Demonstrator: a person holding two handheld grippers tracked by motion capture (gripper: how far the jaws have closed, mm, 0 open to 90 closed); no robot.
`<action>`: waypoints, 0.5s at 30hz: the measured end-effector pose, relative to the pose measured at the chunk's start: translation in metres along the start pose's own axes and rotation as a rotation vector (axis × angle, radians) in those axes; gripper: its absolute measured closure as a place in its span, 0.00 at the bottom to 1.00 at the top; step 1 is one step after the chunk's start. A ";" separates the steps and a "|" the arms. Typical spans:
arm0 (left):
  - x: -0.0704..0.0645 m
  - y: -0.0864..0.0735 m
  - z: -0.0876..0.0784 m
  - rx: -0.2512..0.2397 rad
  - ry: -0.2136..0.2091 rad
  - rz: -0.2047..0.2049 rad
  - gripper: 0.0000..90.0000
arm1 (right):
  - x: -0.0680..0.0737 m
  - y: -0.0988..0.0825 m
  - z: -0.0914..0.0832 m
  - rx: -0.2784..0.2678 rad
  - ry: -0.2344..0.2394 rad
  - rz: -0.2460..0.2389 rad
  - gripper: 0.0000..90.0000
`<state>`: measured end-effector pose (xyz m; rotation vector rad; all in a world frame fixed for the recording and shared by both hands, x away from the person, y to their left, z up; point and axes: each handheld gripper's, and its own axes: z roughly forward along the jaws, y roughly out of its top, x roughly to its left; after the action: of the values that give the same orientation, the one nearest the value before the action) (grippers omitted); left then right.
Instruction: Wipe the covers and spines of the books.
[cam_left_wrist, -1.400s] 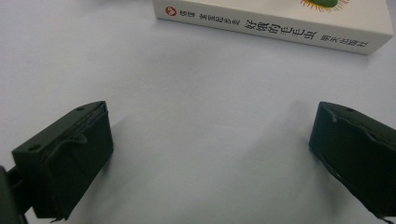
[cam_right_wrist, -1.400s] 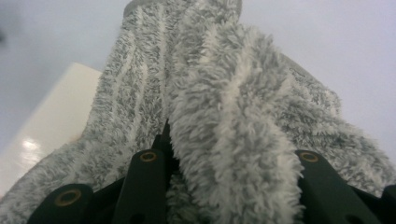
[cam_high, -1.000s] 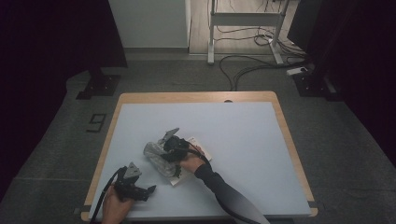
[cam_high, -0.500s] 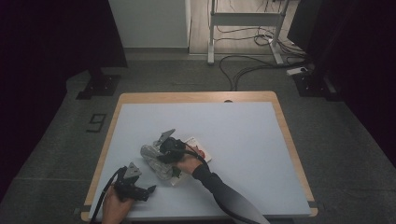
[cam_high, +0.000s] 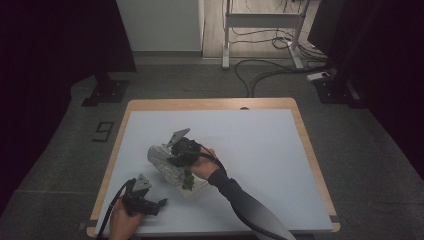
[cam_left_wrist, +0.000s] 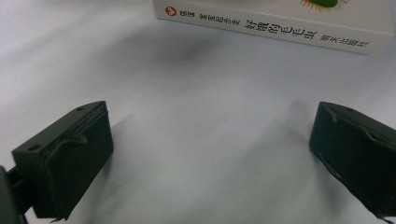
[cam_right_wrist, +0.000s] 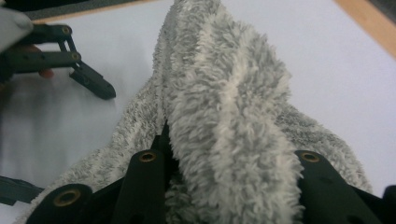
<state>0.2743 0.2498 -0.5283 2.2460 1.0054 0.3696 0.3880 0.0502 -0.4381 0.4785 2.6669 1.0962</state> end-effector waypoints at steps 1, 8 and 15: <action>0.000 0.000 0.000 0.000 0.000 0.000 0.00 | -0.001 0.002 -0.002 -0.006 -0.004 -0.002 0.68; 0.000 0.000 0.000 0.000 -0.001 0.000 0.00 | -0.004 0.011 -0.018 -0.034 -0.012 -0.002 0.68; 0.000 0.000 0.000 0.000 0.000 0.000 0.00 | -0.012 0.003 -0.028 -0.038 -0.023 0.026 0.68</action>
<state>0.2742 0.2498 -0.5282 2.2464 1.0052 0.3689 0.3908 0.0292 -0.4156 0.5163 2.6225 1.1389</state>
